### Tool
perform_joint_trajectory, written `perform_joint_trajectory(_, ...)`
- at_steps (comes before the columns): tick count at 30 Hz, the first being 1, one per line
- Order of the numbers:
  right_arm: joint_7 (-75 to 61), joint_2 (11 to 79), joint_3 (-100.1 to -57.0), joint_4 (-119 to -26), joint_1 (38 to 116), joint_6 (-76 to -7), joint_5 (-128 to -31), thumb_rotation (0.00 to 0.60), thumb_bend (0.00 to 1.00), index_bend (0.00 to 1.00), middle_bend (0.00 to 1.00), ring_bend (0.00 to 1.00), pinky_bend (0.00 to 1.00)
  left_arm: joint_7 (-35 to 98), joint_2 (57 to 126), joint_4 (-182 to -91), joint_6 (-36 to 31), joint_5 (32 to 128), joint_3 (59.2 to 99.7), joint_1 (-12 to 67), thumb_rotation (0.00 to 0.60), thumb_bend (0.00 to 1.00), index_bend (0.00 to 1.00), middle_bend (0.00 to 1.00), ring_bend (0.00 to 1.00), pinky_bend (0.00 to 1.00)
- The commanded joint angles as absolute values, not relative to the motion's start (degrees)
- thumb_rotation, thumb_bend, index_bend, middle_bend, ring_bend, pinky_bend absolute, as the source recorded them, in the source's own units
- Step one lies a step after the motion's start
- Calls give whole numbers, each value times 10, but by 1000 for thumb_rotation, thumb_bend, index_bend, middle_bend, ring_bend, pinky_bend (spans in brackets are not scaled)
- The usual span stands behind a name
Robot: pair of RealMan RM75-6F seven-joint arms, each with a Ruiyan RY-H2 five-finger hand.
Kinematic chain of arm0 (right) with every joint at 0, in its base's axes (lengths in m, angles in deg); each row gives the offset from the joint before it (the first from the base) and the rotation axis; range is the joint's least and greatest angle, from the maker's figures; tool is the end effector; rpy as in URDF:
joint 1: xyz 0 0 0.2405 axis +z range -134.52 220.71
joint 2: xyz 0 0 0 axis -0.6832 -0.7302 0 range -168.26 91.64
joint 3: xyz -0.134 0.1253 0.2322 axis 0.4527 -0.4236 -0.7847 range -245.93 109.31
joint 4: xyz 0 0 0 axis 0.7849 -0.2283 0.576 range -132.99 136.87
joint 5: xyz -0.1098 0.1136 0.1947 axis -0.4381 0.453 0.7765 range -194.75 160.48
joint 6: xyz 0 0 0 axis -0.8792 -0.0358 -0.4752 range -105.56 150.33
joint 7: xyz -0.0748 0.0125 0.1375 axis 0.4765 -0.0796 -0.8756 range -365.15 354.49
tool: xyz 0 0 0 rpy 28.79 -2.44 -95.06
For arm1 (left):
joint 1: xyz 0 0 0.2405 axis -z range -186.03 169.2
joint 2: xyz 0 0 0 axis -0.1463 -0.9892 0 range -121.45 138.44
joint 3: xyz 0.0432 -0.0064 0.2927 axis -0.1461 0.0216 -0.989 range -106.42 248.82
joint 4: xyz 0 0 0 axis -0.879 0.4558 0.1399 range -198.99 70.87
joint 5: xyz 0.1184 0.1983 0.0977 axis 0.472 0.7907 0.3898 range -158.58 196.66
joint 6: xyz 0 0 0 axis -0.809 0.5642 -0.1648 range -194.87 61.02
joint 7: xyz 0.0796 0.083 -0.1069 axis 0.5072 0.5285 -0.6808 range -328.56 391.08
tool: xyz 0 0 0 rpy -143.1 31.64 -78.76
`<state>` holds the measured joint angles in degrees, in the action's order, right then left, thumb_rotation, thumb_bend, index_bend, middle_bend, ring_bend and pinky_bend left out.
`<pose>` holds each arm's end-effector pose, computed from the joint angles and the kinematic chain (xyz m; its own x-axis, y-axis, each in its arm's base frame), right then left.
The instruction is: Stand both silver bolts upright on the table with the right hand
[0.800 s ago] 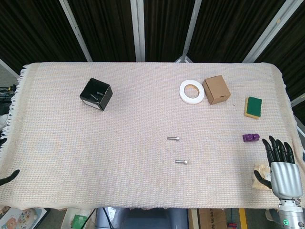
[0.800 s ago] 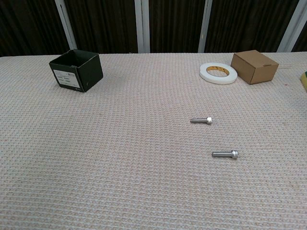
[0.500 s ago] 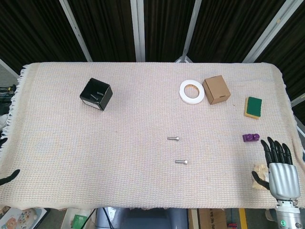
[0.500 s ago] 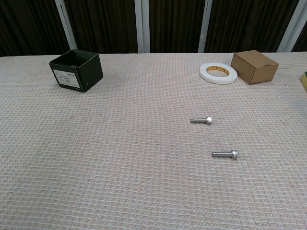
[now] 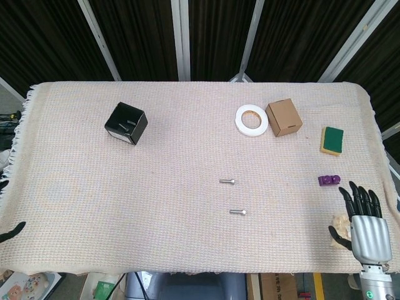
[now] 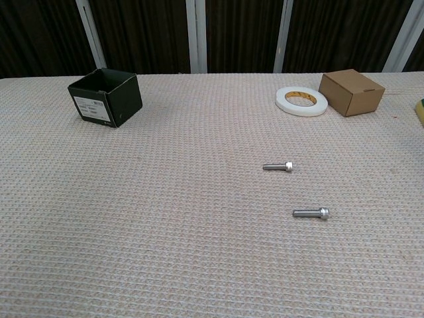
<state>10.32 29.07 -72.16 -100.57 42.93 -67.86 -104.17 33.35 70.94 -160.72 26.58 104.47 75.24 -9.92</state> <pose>-0.3213 -0.1721 0.1198 0.4340 0.0559 0.8992 -0.9005 0.0573 0.4310 -0.3591 0.1634 0.1668 0.3945 -0.1178 0.9113 0.9178 0.1003 -0.3843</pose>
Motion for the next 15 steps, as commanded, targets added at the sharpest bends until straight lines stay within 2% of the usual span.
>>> perform_joint_trajectory(1, 121, 285, -717, -1019, 431, -669, -1038, 600, 195, 174, 0, 0, 0, 337, 711, -1608, 265, 1044, 753, -98, 600, 147, 160, 94, 0, 57)
perform_joint_trajectory(8, 238, 257, -725, -1112, 470, -595, -995, 600, 195, 219, 0, 0, 0, 344, 713, -1610, 257, 1041, 755, -93, 600, 147, 161, 94, 0, 57)
perform_joint_trajectory(15, 353, 265, -766, -1217, 541, -519, -861, 600, 195, 260, 0, 0, 0, 336, 710, -1609, 258, 1035, 758, -94, 600, 147, 161, 94, 0, 57)
